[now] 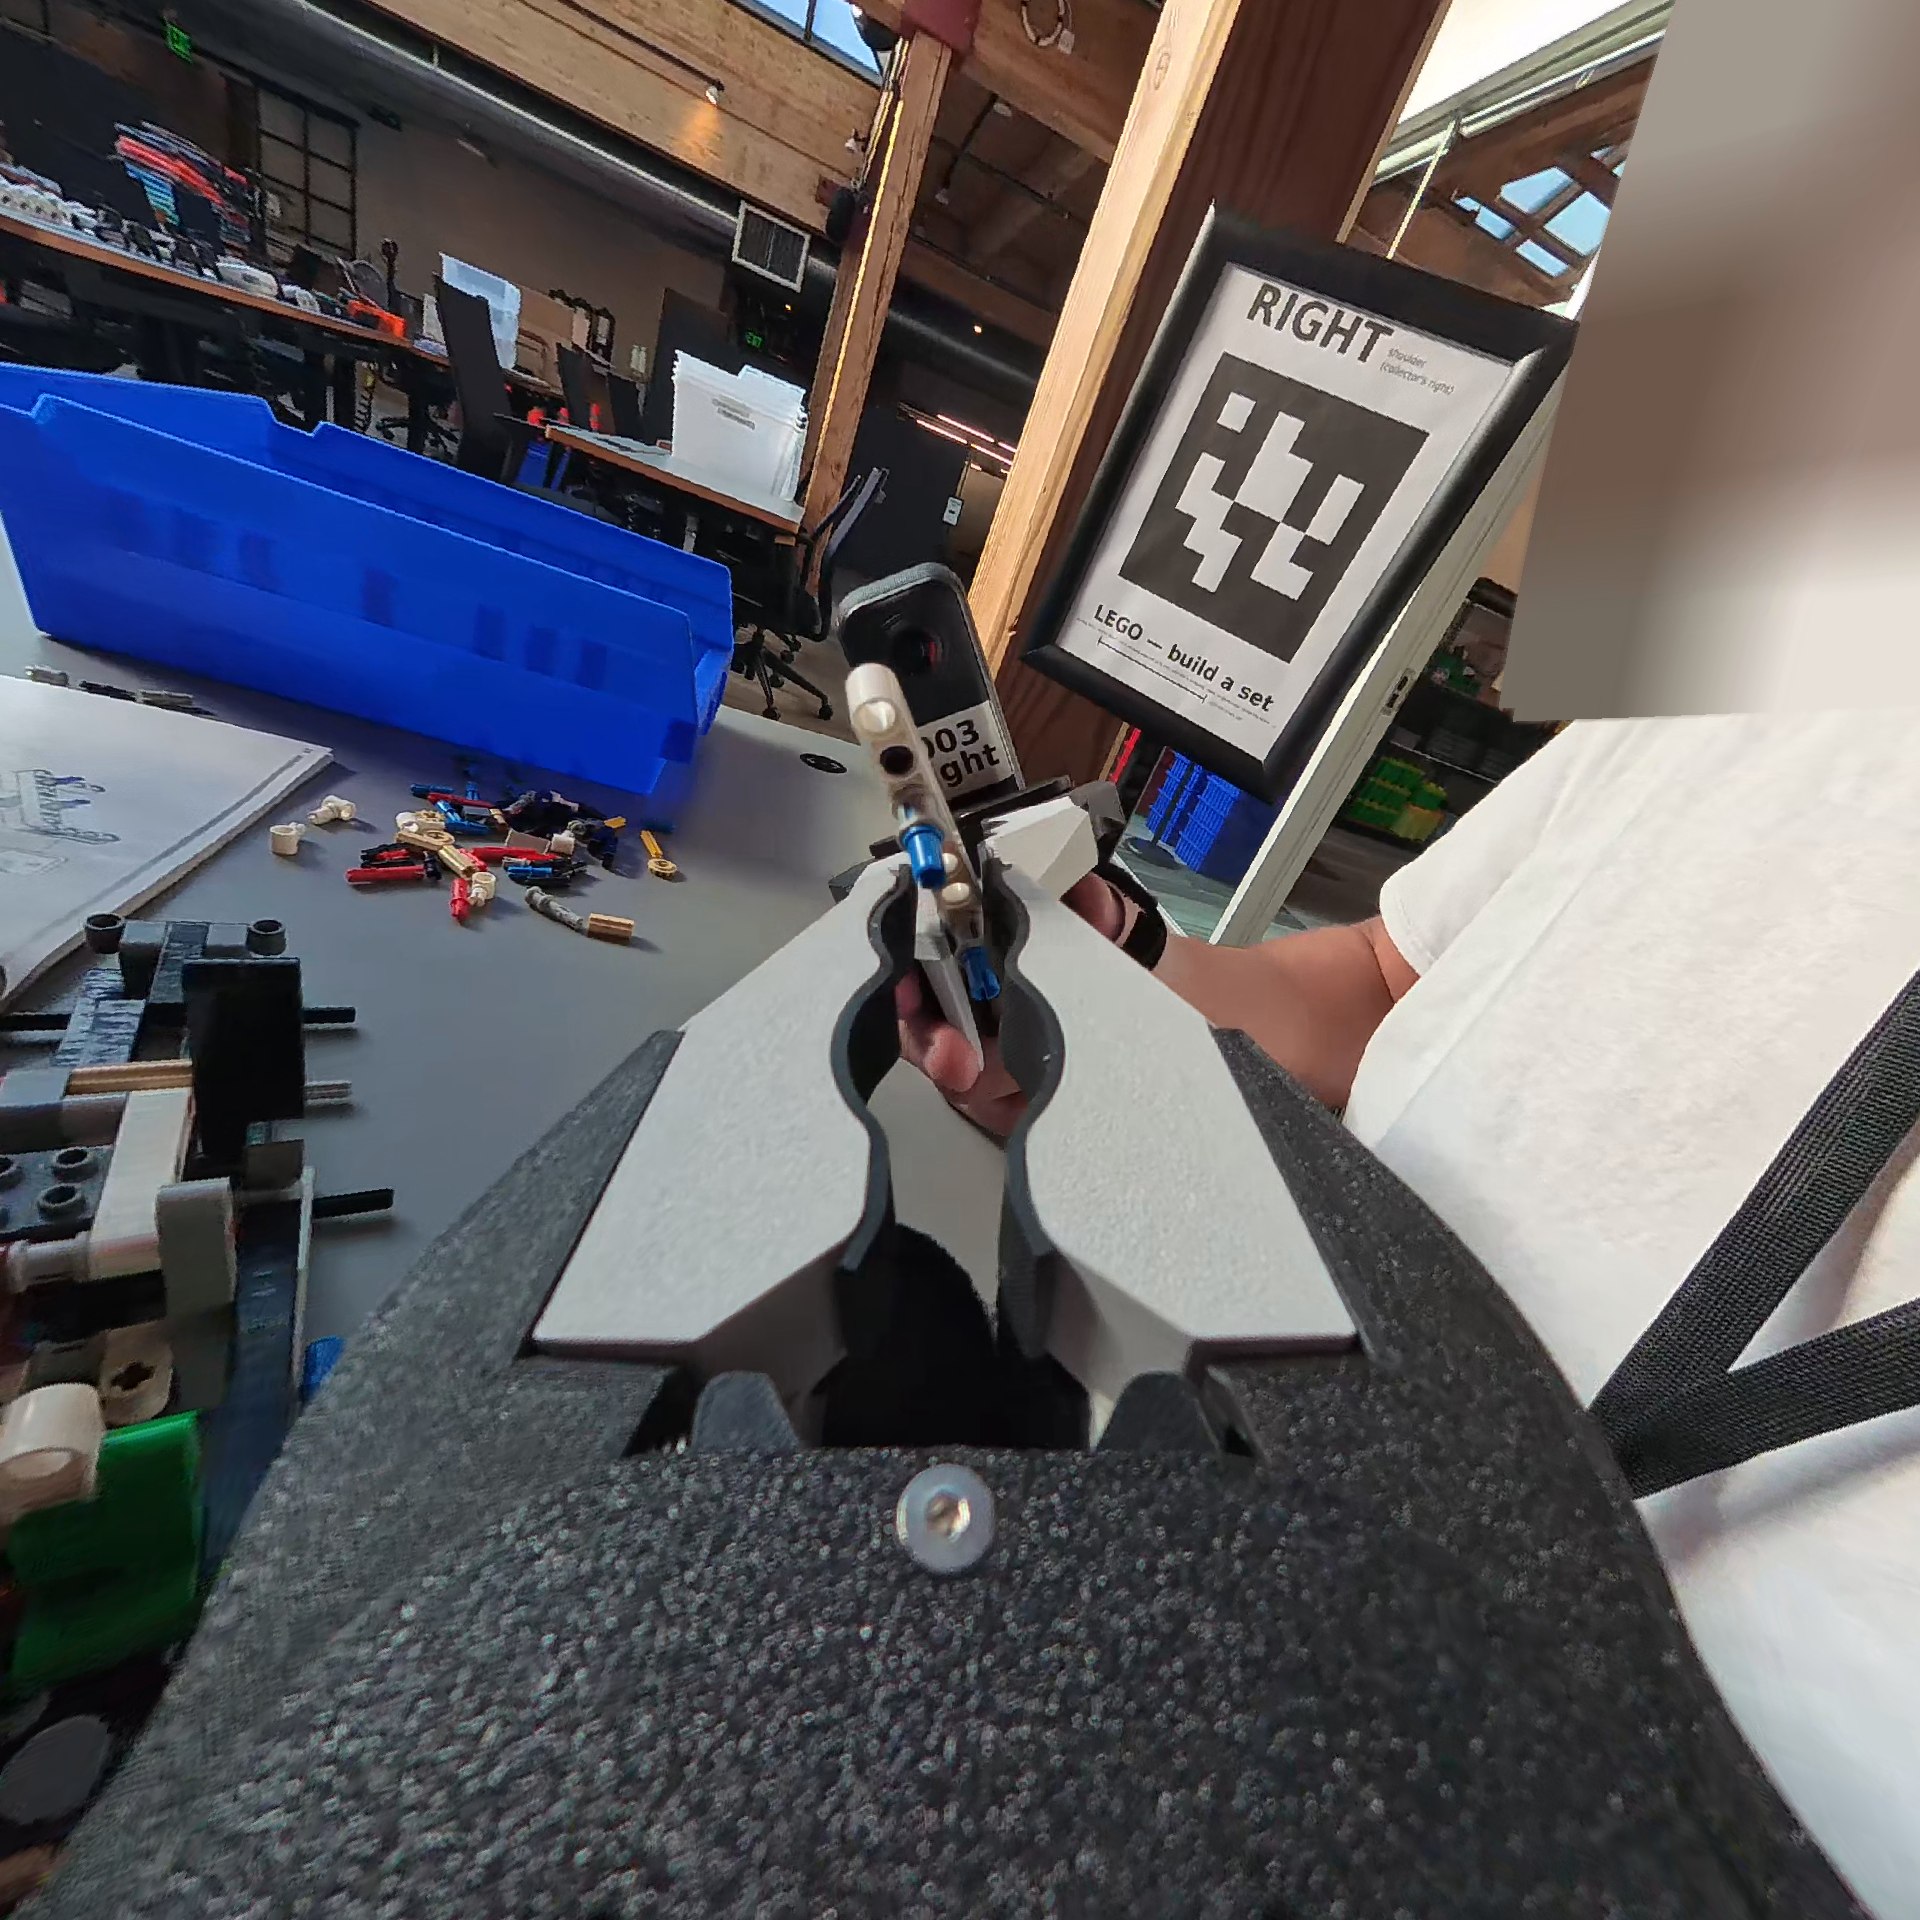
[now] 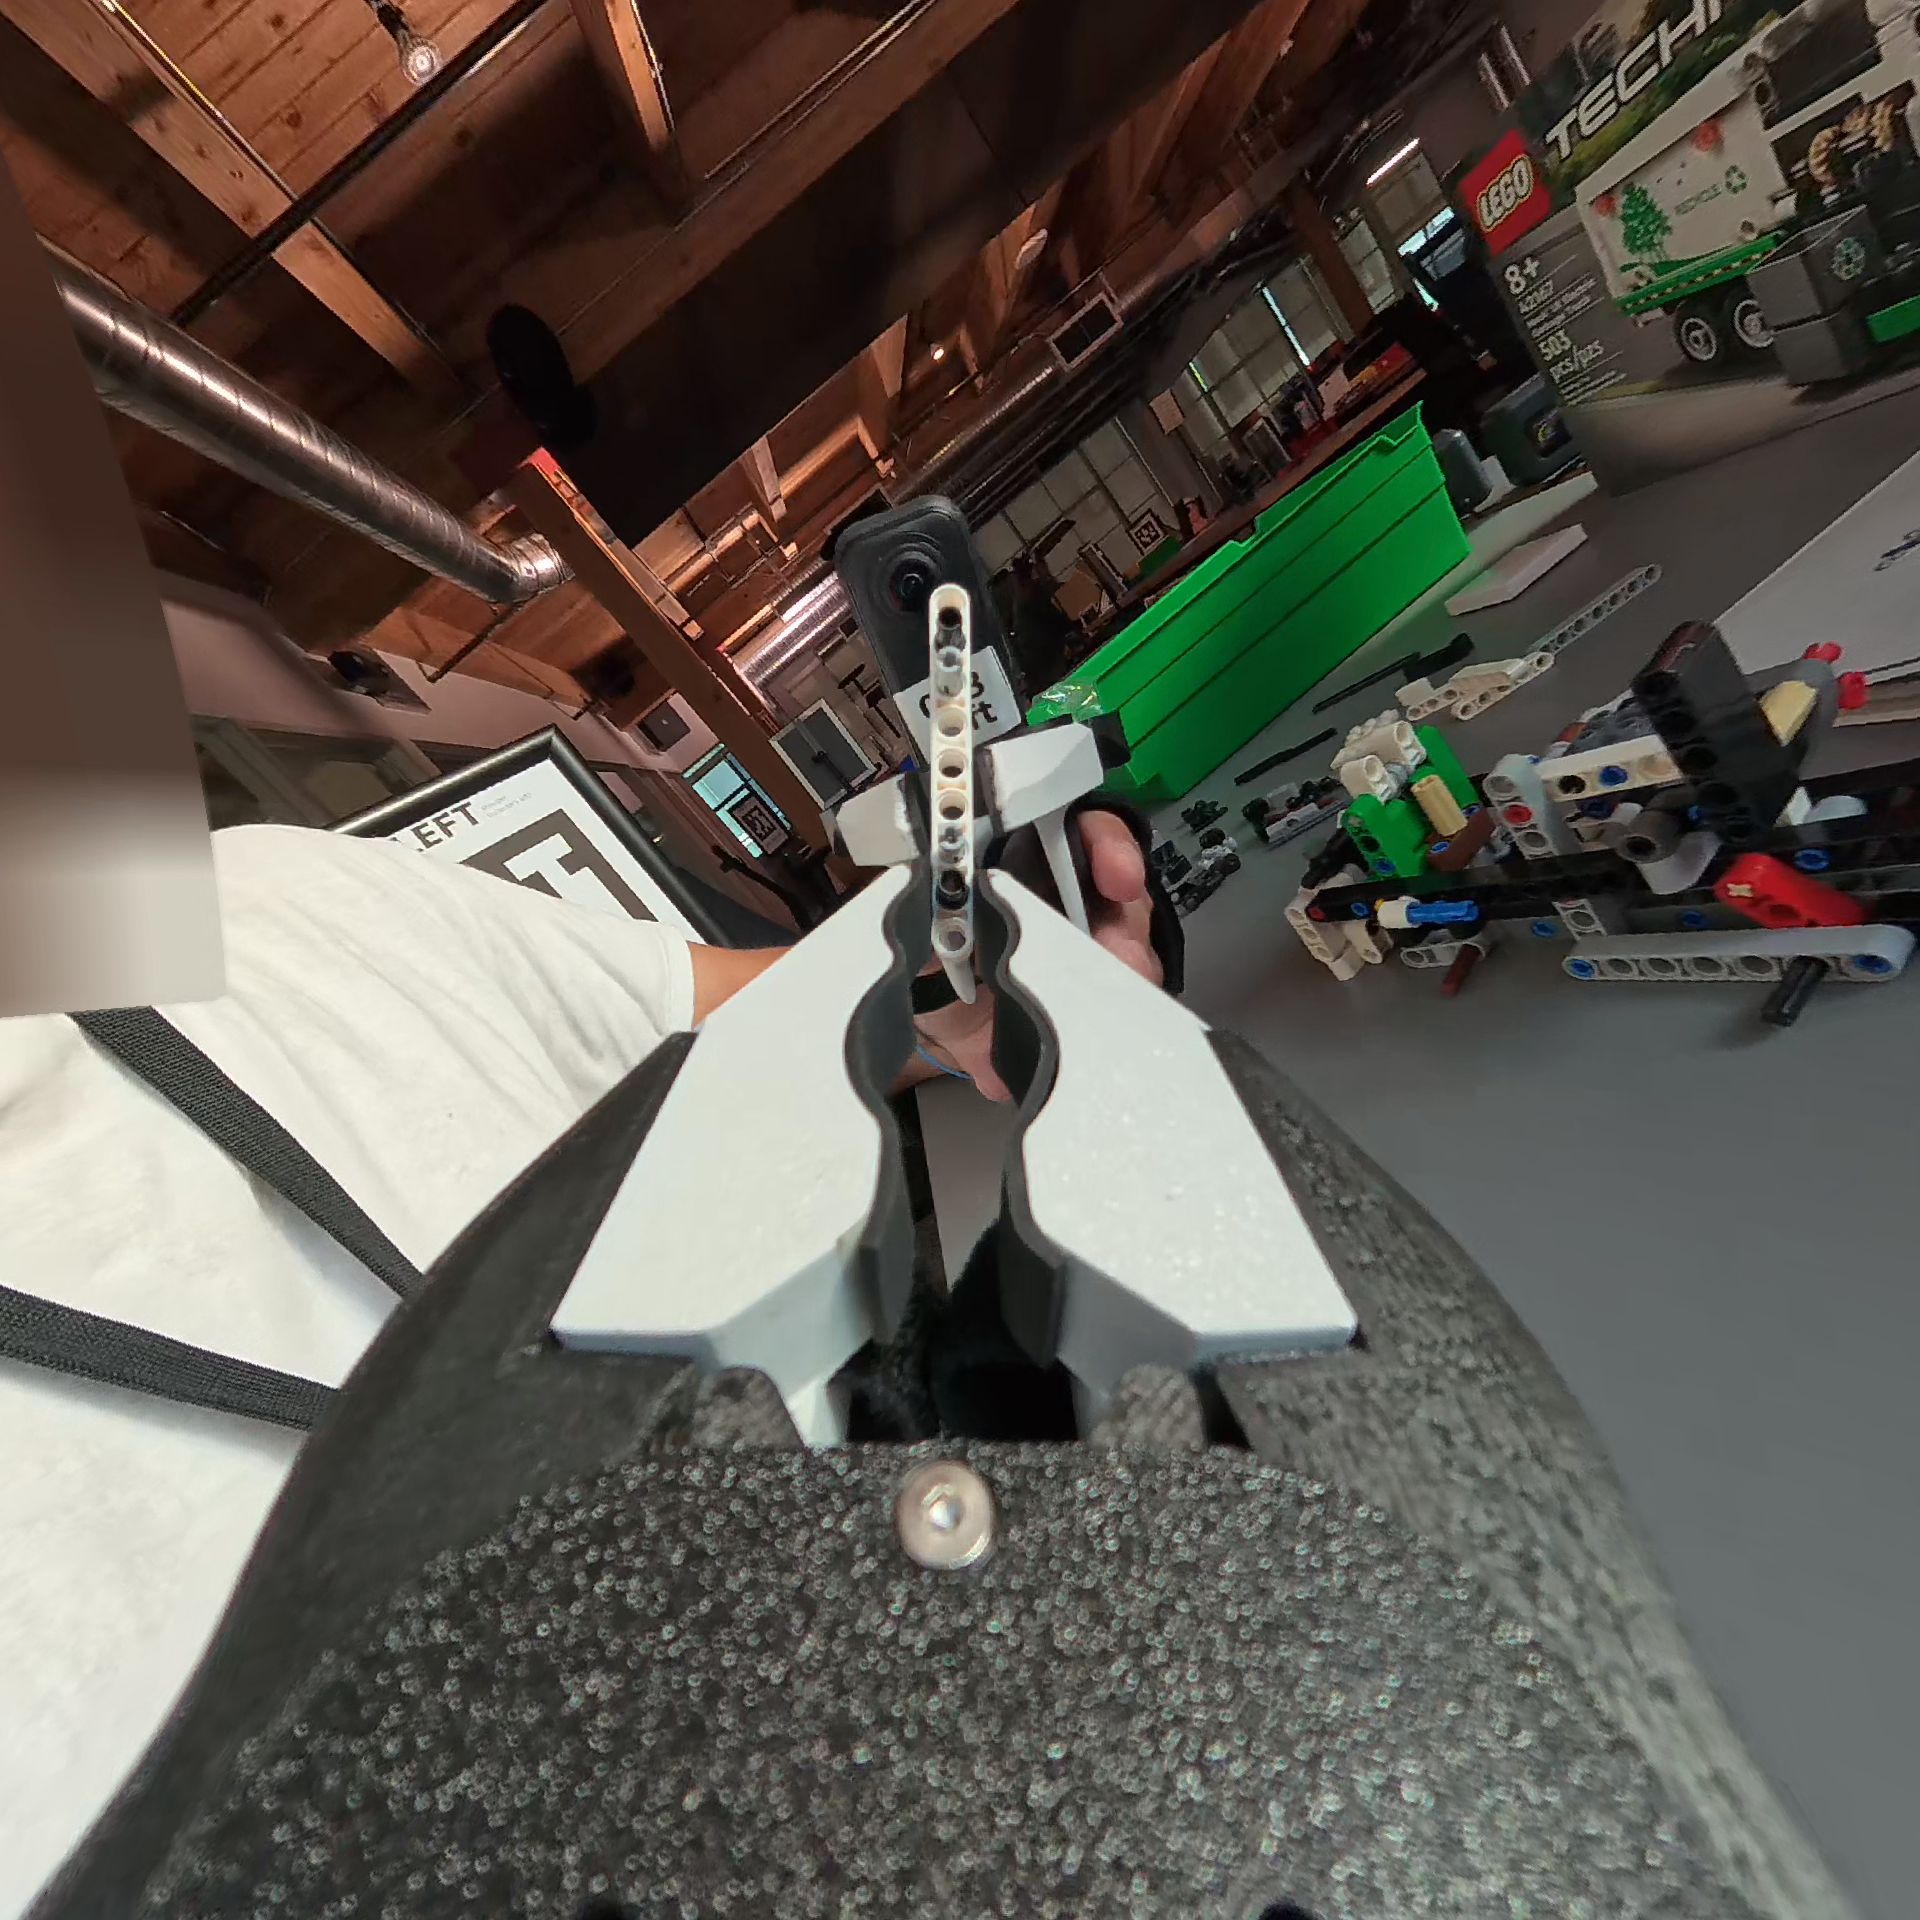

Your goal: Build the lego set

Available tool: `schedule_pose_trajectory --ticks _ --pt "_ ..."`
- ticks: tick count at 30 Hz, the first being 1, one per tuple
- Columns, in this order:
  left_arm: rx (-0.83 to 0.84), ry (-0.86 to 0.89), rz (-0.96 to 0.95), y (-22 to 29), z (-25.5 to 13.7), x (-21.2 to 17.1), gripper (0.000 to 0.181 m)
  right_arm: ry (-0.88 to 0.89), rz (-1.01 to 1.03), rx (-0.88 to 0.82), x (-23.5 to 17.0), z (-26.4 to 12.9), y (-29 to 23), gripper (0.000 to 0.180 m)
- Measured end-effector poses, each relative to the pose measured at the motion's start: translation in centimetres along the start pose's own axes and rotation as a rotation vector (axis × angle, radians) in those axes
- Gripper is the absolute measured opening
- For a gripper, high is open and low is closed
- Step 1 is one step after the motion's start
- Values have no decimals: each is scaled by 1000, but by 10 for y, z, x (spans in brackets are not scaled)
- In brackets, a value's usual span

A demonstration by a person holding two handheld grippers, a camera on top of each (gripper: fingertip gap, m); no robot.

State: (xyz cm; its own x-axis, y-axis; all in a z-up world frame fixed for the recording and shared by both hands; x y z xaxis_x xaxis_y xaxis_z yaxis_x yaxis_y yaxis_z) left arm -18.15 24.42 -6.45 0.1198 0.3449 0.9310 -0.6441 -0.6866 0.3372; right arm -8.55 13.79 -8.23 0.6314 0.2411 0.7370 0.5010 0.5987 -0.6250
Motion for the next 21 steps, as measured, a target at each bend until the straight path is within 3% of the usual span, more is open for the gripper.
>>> schedule_pose_trajectory --ticks 12,16,18,21 --pt "-42 -49 -64 -4 -14 -7 4 -90 -133 -74 1 -9 -1 12" --pt "-49 -35 -96 -8 -17 -4 4 -372 -329 -243 -4 -22 0 29" --pt "-55 -23 -111 -10 -19 -2 4 -520 -417 -323 -12 -32 0 28" --pt "-56 -14 -140 -13 -21 -1 4 -595 -451 -381 -18 -40 3 22"
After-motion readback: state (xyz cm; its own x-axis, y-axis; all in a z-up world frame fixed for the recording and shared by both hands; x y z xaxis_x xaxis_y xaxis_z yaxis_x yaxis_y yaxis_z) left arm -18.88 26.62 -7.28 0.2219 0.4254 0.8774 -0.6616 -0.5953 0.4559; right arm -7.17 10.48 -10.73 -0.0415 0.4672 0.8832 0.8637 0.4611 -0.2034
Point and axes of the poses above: each gripper's, where its closed fingertips meet, z out along the fingers, x out of its top, y = z × x across the jaws, the point moved 8 cm from there along -z, back along the fingers, and after that the axes turned 3 degrees about y, right-handed, at the moved point
